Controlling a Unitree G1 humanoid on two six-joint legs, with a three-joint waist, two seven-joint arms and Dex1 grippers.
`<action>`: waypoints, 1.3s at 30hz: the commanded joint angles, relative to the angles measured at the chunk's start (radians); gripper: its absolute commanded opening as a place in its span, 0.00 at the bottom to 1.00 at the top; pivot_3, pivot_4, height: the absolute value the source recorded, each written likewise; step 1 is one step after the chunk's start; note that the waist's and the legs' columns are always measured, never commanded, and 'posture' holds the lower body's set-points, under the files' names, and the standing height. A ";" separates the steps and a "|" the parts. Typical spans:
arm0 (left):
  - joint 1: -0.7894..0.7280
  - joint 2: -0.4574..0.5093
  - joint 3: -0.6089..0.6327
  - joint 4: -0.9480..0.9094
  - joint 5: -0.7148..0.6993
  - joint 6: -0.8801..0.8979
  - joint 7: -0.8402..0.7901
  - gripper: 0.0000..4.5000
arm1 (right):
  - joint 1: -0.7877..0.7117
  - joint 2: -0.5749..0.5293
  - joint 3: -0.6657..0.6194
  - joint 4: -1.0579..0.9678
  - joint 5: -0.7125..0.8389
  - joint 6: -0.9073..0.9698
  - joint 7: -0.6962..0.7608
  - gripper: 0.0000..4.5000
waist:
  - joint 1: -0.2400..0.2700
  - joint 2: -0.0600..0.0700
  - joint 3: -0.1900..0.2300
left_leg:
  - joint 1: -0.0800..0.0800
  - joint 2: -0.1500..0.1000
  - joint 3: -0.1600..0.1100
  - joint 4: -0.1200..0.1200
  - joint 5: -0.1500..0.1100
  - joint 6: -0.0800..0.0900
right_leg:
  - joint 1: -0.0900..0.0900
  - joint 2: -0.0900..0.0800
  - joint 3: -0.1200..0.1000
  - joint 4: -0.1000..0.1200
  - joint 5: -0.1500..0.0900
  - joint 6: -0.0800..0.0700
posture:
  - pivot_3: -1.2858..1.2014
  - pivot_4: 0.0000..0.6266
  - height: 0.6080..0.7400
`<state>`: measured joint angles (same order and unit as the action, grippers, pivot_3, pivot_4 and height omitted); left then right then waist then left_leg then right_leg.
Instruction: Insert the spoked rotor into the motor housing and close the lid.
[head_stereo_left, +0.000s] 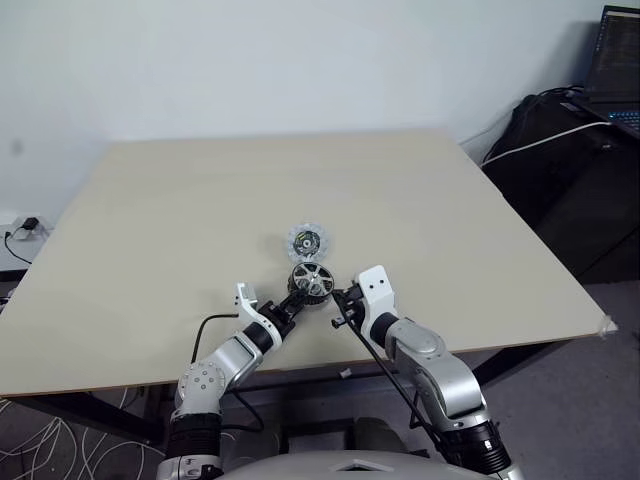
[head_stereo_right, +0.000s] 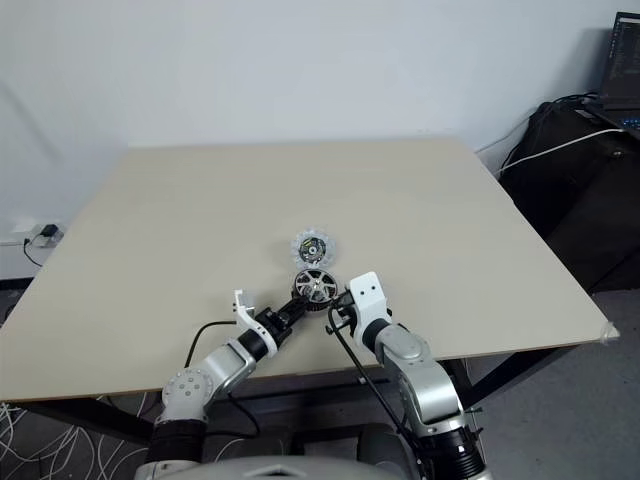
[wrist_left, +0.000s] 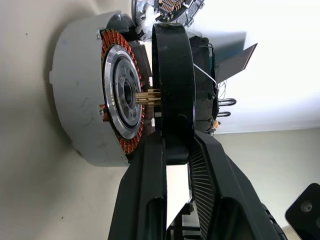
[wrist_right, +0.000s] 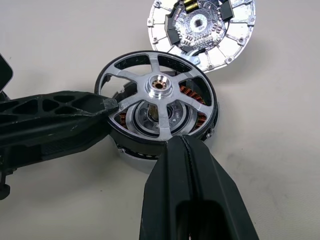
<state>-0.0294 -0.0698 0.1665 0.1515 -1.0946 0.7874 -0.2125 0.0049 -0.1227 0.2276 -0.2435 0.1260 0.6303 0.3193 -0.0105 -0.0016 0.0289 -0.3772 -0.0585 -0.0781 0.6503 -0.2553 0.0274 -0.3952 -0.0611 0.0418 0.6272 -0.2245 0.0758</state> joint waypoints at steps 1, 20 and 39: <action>-0.036 -0.051 -0.003 -0.001 0.009 -0.008 -0.020 0.09 | -0.010 0.001 -0.006 -0.044 0.008 0.001 -0.006 0.00 | 0.000 0.000 0.000 | 0.000 0.000 0.000 0.000 0.000 0.000 | 0.000 0.000 0.000 0.000 0.000 0.000 | 0.52 0.00 1.00; -0.005 -0.052 0.020 -0.084 0.008 -0.023 -0.021 0.81 | -0.012 0.001 -0.008 -0.047 0.007 0.004 -0.007 0.00 | -0.003 0.000 0.000 | 0.001 0.000 0.000 0.000 0.000 -0.001 | 0.001 0.000 0.000 0.000 0.001 0.001 | 0.52 0.00 1.00; 0.155 0.039 -0.103 -0.341 0.328 -0.308 -0.062 0.77 | -0.033 0.014 -0.009 -0.013 0.006 -0.023 -0.005 0.00 | 0.000 0.000 0.001 | 0.000 0.000 0.000 -0.001 -0.001 -0.002 | 0.000 0.000 0.001 0.000 0.000 0.000 | 0.52 0.00 1.00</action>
<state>0.1255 -0.0424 0.0854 -0.1442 -0.8492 0.5581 -0.2584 -0.0021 -0.1135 0.2274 -0.2417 0.1248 0.6365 0.3197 -0.0102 -0.0018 0.0298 -0.3773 -0.0585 -0.0777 0.6495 -0.2559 0.0256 -0.3955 -0.0613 0.0422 0.6268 -0.2244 0.0757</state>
